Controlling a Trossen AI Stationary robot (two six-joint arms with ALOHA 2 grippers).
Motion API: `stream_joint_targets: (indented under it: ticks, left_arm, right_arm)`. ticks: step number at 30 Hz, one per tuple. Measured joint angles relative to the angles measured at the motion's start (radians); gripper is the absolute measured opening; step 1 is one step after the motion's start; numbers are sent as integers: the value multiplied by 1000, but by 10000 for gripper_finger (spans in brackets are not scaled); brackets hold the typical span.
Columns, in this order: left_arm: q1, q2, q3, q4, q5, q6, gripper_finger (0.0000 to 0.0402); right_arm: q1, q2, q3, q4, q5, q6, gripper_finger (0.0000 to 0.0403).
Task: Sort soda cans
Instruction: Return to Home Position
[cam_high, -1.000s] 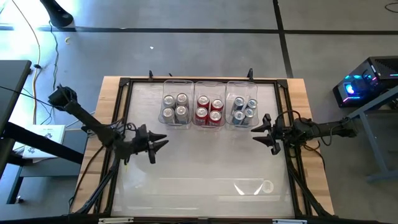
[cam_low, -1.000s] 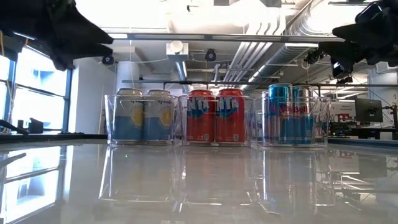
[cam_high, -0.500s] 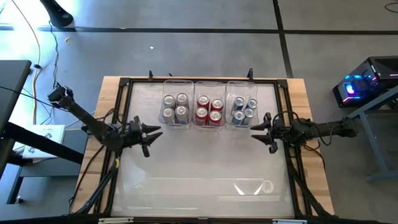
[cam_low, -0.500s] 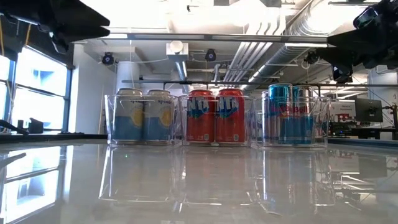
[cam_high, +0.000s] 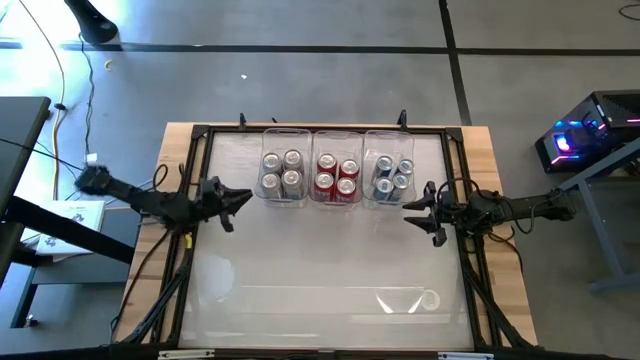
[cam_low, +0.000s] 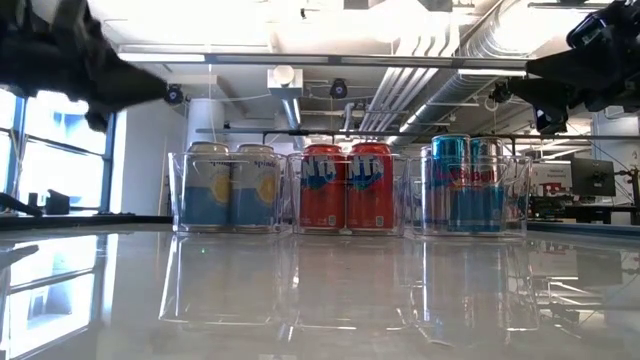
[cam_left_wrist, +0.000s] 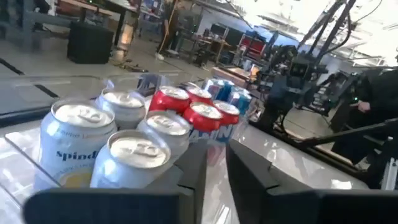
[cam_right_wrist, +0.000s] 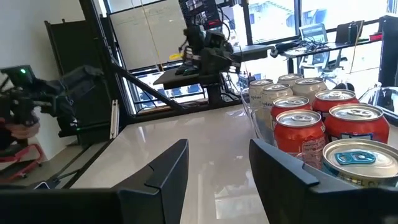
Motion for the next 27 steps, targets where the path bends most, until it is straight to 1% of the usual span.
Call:
stream_joint_targets:
  ticks: [2,5,7,10,12,14,18,23,27]
  left_arm:
    - [92,-5,-24,-3,103,-6,37]
    - [234,7,-24,-1,272,-11,9]
    - [321,8,-24,17,408,33,3]
    - [439,7,-24,45,644,122,4]
    - [499,7,-24,41,749,180,2]
    - [542,3,-24,22,781,222,1]
    - [593,-32,-24,-37,766,242,1]
    - [590,-111,-24,-106,784,268,1]
    - [577,-129,-24,-144,784,255,1]
  right_arm:
    - [0,0,0,0,1,5,165]
    - [0,0,0,6,2,6,165]
    - [0,0,0,8,2,4,165]
    - [0,0,0,8,1,4,165]
    - [0,0,0,8,-5,0,165]
    - [0,0,0,8,-14,-3,165]
    - [0,0,0,8,-32,-3,165]
    - [0,0,0,-9,-34,-18,165]
    - [0,0,0,-10,-30,-39,165]
